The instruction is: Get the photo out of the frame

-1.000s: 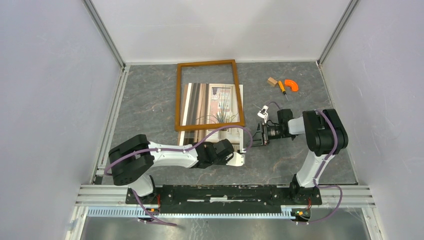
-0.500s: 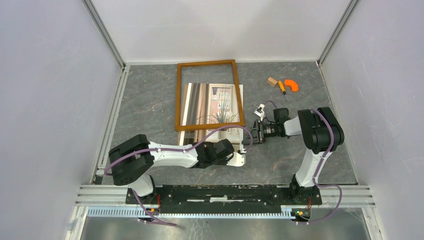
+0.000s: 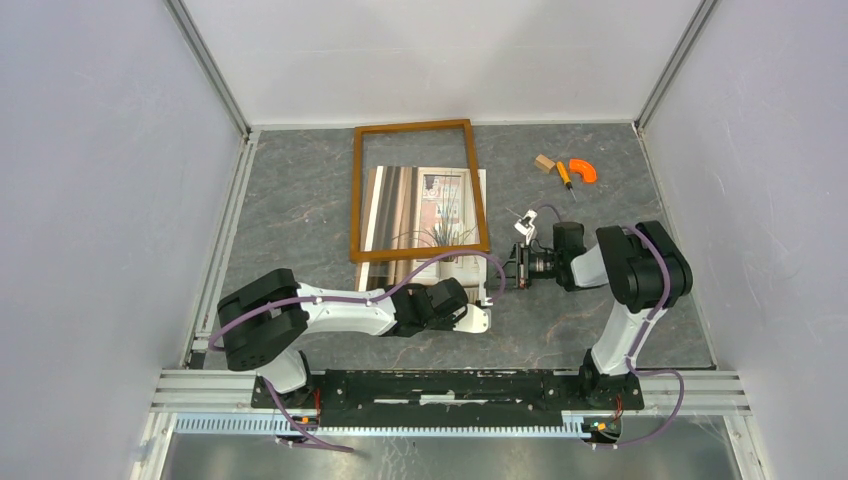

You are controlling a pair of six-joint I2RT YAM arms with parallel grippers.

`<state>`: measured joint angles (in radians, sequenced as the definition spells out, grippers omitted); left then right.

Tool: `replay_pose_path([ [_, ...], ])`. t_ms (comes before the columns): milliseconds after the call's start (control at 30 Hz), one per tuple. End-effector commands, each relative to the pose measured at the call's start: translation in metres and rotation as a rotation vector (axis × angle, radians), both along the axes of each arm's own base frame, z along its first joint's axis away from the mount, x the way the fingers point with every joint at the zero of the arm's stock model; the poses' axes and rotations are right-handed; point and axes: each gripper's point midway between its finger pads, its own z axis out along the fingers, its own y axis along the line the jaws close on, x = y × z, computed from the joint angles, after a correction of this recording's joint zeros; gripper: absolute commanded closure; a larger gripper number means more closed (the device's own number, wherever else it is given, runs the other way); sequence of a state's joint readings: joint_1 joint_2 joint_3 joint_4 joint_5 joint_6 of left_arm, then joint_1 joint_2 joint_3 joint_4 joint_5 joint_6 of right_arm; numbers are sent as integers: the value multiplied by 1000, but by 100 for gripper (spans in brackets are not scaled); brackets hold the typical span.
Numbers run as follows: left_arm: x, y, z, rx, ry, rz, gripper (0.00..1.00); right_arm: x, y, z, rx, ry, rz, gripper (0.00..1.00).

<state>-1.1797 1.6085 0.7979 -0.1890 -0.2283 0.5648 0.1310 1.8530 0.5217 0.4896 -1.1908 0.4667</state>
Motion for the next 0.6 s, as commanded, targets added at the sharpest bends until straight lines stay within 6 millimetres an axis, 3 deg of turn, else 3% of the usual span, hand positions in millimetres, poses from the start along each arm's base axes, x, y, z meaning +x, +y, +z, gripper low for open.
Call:
replay_pose_path([
  [0, -13, 4, -17, 15, 80, 6, 70, 10, 6, 28, 72, -101, -20, 76],
  [300, -12, 5, -17, 17, 80, 10, 70, 3, 9, 0, 24, 15, -29, 65],
  [567, -12, 4, -17, 16, 78, 13, 70, -1, 22, -1, 40, 67, -25, 64],
])
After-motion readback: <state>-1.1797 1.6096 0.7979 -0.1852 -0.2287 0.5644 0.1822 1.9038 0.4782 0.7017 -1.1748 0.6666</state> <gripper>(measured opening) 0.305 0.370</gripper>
